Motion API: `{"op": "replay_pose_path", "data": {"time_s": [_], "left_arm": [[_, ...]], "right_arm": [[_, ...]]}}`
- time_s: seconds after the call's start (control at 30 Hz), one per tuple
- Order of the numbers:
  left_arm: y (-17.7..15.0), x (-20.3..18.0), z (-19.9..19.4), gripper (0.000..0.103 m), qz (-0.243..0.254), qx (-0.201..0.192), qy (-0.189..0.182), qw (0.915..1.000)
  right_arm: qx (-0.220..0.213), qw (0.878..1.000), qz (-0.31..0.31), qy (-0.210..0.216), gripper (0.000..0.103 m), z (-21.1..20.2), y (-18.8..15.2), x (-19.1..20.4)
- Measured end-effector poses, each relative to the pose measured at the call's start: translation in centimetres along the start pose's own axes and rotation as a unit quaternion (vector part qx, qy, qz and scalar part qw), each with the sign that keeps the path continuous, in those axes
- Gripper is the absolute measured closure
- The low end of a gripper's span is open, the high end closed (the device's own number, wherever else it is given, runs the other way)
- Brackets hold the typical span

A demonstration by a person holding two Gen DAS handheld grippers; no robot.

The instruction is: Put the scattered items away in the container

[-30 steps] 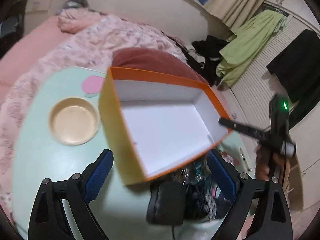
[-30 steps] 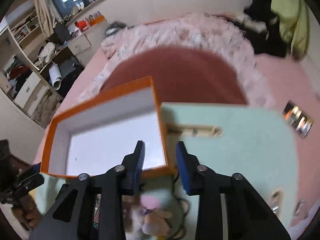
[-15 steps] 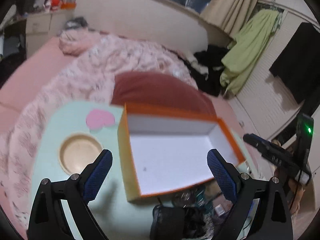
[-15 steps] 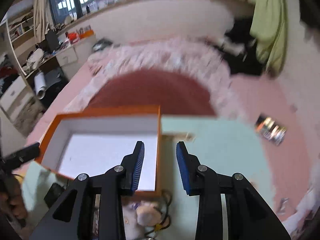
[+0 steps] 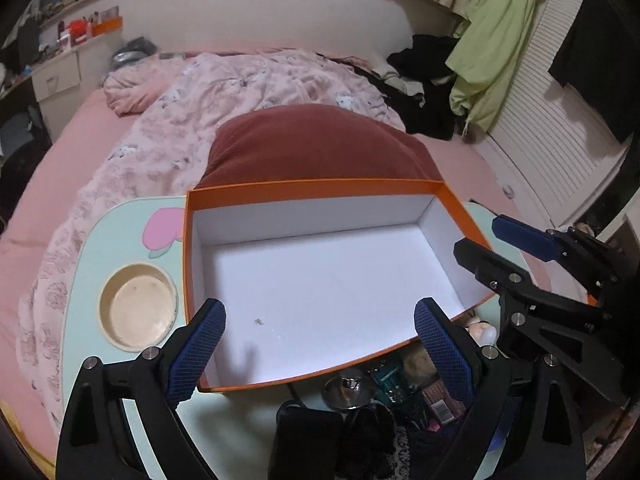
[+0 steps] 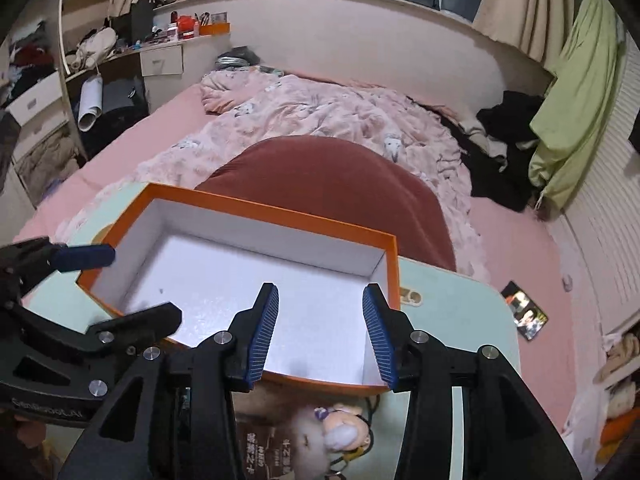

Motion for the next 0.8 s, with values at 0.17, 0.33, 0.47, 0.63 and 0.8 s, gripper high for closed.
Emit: {"op": "replay_pose_path", "data": {"time_s": [0.17, 0.33, 0.47, 0.63, 0.8], "left_arm": [[0.1, -0.4, -3.6, 0.008, -0.003, -0.042, -0.011, 0.9991], [-2.5, -1.3, -8.1, 0.008, 0.002, -0.083, -0.04, 0.9958], [-6.8, -1.3, -10.1, 0.008, 0.02, -0.083, -0.04, 0.9955], [-12.2, -0.6, -9.3, 0.008, 0.04, -0.039, -0.042, 0.9976], [-14.7, -0.4, -7.1, 0.008, 0.046, -0.019, -0.017, 0.9986]], "right_arm": [[-0.041, 0.999, 0.019, 0.022, 0.058, -2.4, 0.5, 0.1], [-0.118, 0.986, 0.068, 0.092, 0.035, -7.6, -0.2, 0.1], [-0.142, 0.972, 0.093, 0.16, 0.03, -11.2, -3.7, 0.5], [-0.113, 0.982, 0.06, 0.138, 0.025, -11.8, -10.4, 1.0], [-0.068, 0.995, 0.035, 0.064, 0.025, -8.5, -14.9, 0.1]]}}
Point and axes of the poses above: each gripper's, at about its wrist camera, not at the fingertips, and z roughly the way its jaws point, x to its left, y to its top, the point moved 9 cm from there along z, roughly the way its jaws point, and after that the axes turned 3 degrees about -x, right-handed, at the moved point
